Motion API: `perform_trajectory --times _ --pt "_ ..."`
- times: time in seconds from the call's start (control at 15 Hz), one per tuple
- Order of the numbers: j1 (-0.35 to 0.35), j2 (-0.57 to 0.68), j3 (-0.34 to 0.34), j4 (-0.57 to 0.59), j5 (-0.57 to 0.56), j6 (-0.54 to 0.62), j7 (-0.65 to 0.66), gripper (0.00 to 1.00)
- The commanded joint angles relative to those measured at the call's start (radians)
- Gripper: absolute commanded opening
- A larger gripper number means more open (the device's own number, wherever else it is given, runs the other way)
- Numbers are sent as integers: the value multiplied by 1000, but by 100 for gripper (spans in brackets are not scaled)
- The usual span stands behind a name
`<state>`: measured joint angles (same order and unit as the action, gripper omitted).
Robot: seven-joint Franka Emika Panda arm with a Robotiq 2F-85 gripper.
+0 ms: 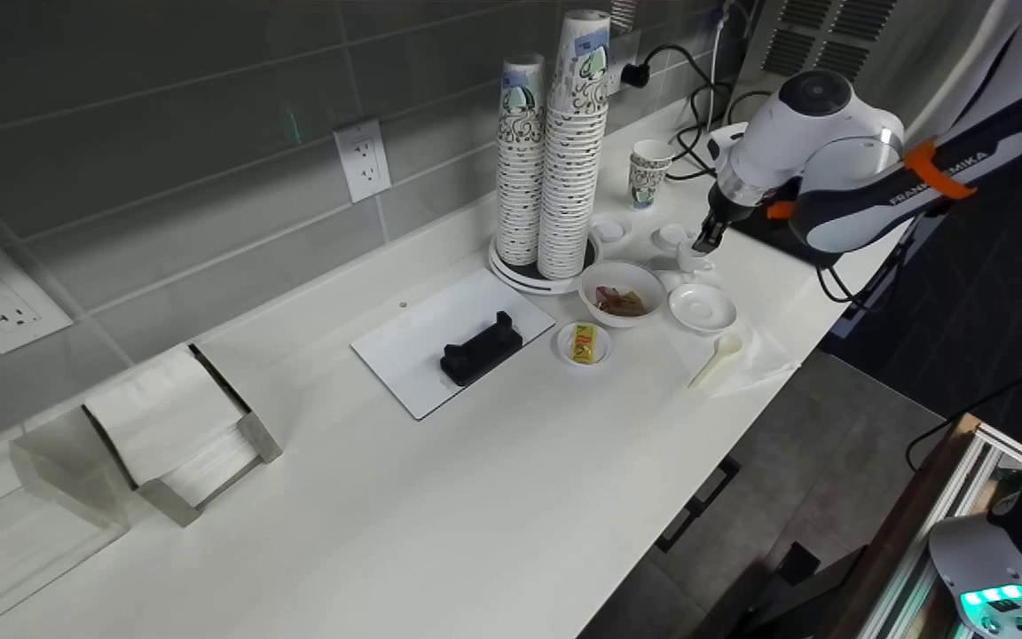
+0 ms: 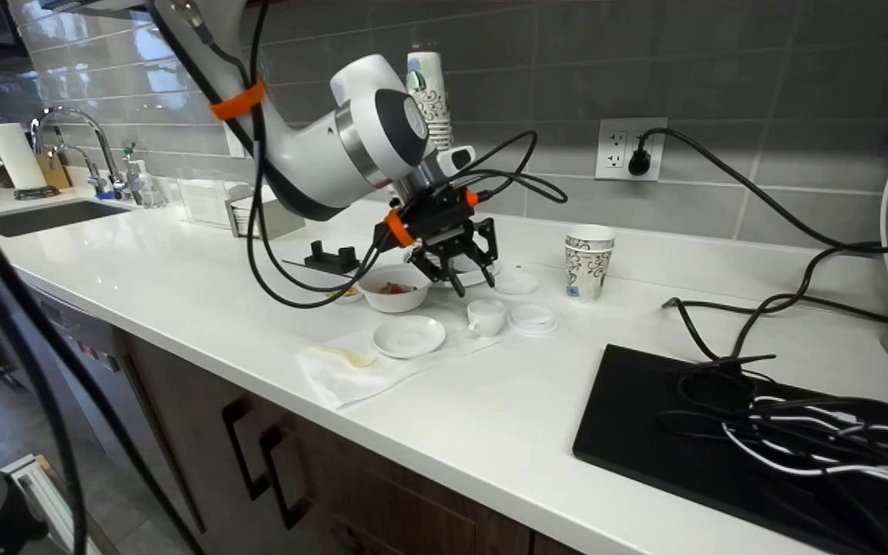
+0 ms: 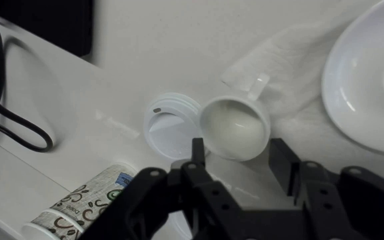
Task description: Remove the mug from the plate and then put it on the counter
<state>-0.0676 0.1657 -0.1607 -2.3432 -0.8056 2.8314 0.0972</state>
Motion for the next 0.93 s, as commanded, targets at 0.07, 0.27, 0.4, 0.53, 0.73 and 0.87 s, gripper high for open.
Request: perform_trajectory --times 0.07,0.27,0.4,0.53,0.73,0.87 --pt "19 -143 -6 -146 -25 17 170 93" --pt "16 -239 -14 -231 -89 13 314 100" --pt "5 -331 -10 -296 -191 1 447 100" --pt "-12 -434 5 -369 -279 8 557 100" --pt "-1 -391 -2 -333 -289 10 561 100" --pt "-8 -454 -1 -376 -311 11 582 100"
